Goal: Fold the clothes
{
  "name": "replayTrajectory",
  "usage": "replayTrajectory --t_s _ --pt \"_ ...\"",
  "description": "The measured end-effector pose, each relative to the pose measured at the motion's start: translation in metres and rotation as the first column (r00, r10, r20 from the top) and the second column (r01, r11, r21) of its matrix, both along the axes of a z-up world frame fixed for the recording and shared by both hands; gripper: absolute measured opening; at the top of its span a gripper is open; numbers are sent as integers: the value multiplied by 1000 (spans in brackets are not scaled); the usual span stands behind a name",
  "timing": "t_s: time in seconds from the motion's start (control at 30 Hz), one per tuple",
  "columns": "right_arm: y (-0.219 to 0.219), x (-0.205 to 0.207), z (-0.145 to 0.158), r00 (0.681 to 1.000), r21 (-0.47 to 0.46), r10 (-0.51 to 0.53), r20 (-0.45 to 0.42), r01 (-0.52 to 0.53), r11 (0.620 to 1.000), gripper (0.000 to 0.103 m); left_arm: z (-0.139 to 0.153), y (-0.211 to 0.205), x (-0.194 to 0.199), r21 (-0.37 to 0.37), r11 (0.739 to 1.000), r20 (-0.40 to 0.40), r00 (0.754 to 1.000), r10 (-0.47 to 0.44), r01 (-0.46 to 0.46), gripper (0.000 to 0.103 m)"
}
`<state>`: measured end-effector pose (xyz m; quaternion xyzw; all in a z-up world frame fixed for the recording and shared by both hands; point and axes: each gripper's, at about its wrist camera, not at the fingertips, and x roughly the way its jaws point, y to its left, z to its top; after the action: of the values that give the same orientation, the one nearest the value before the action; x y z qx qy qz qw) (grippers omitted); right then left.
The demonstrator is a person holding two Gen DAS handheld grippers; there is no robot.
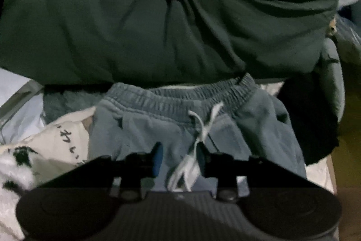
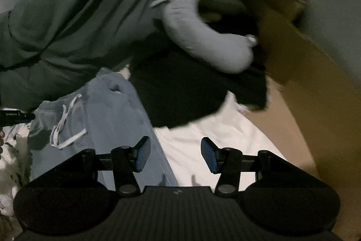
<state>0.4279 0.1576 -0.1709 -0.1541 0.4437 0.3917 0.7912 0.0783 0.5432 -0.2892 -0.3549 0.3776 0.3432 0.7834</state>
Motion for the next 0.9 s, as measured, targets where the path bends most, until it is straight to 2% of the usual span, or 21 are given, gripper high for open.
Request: replayTrajectory --t_s 0.17,0.27,0.47,0.63,0.77,0.83,0.9 --pt "-62 -17 51 991 11 -132 31 132 991 56 16 -12 12 -15 998 -10 998 -60 60 35" --pt "-96 -30 85 984 8 -167 66 166 986 56 27 -21 21 -42 994 -23 995 -99 98 35" --pt "-159 -58 142 952 27 -284 111 282 959 56 60 -33 37 -91 988 -7 992 -124 123 35" --pt "-204 -92 178 928 70 -346 137 339 938 57 87 -51 58 -77 979 -113 974 -195 187 35" --pt "-251 -123 195 891 122 -427 154 412 903 57 111 -73 73 -58 970 -150 959 -241 235 35" --pt "-278 -140 194 855 163 -501 135 479 862 60 123 -87 83 -71 963 -164 949 -268 259 35" --pt "-299 -151 187 826 150 -549 128 531 834 60 137 -101 93 -66 961 -186 943 -277 269 35"
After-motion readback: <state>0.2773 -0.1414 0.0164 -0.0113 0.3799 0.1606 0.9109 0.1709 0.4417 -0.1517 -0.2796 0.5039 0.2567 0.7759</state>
